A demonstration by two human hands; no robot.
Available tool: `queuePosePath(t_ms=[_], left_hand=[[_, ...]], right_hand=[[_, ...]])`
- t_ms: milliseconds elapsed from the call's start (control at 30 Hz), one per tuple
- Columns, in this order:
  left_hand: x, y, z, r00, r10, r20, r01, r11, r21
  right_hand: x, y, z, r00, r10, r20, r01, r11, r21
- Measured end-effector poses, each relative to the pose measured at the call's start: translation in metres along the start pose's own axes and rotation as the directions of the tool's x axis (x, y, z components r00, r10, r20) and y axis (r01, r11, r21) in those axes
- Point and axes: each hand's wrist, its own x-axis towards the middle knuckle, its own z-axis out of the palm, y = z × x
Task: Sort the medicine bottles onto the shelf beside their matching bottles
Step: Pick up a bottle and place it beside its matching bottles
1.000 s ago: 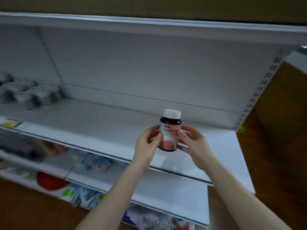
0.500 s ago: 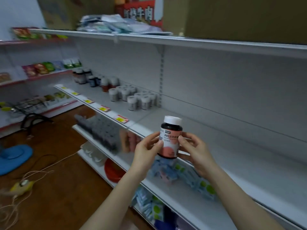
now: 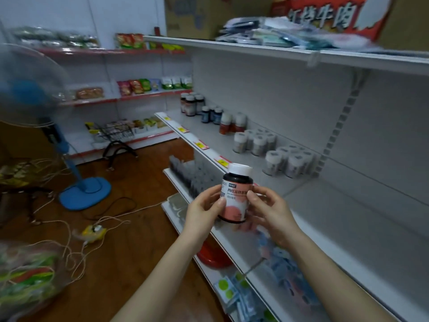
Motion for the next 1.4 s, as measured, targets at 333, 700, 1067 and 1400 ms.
queuePosePath(t_ms=[333, 700, 1067, 1400], left_hand=[[0.160, 0.002, -0.094, 0.986, 0.014, -0.163, 0.002, 0.995, 0.098], [0.316, 0.007, -0.215, 0.962, 0.069, -0.264, -0.045, 0.995, 0.093], [0.470, -0.012, -0.345, 0.999, -0.006, -0.052, 0.011, 0.996, 0.090], [0.604, -0.042, -0.373, 0.997, -0.074, 0.019, 0.070, 0.988, 0.140]], right_hand=[[0.193, 0.010, 0.098, 0.982, 0.029, 0.186, -0.034, 0.999, 0.025], [0.361, 0.012, 0.230, 0.961, 0.026, 0.275, -0.030, 1.000, 0.009], [0.483, 0.038, 0.341, 0.991, 0.042, 0.126, -0.040, 0.999, -0.018], [0.605, 0.065, 0.363, 0.997, 0.072, -0.001, -0.072, 0.992, -0.106]])
